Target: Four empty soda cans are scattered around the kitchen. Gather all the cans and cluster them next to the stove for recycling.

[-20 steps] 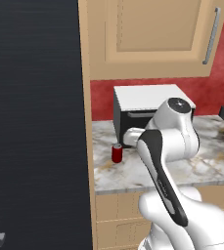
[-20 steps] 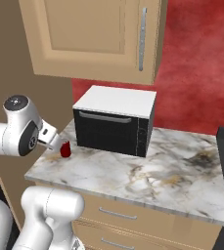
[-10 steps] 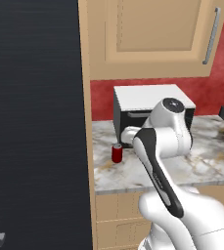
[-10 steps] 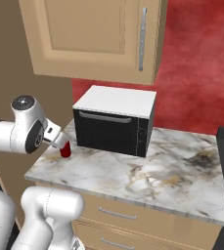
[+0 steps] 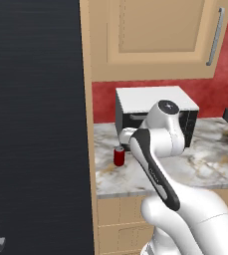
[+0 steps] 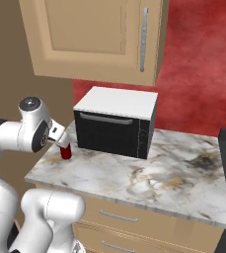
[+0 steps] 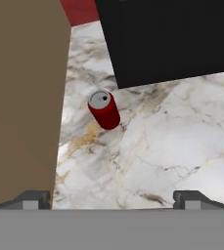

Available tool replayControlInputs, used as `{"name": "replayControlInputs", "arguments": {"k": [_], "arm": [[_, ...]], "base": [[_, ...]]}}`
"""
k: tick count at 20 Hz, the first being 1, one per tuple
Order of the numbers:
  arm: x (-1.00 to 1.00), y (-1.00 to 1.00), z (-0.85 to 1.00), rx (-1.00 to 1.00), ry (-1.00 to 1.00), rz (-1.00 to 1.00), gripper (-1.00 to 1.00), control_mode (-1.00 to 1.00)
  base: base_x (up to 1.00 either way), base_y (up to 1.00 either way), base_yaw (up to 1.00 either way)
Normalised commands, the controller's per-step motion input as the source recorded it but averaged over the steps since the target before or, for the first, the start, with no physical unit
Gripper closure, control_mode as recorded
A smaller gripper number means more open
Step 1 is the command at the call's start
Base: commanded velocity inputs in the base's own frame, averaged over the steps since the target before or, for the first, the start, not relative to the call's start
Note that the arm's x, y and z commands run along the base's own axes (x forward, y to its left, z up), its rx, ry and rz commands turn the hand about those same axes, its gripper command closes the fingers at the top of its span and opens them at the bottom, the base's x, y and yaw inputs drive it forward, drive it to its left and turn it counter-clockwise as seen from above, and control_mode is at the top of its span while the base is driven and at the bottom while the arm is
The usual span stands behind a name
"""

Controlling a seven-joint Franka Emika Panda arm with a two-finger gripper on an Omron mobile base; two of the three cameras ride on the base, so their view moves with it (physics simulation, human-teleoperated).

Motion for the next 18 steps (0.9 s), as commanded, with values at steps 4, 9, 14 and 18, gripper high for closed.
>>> {"name": "replayControlInputs", "arguments": {"k": [4,9,14,18], "arm": [[0.26,0.16,-0.22,0.00,0.01,0.00,-1.00,-1.00],[0.20,0.01,-0.23,0.00,0.02,0.00,-1.00,-1.00],[0.15,0.00,-0.14,0.00,0.04,0.00,-1.00,-1.00],[0.20,0.05,-0.09,0.00,0.07,0.00,-1.00,-1.00]], "base": [[0.00,0.00,0.00],[0.00,0.00,0.00],[0.00,0.00,0.00],[0.00,0.00,0.00]]}}
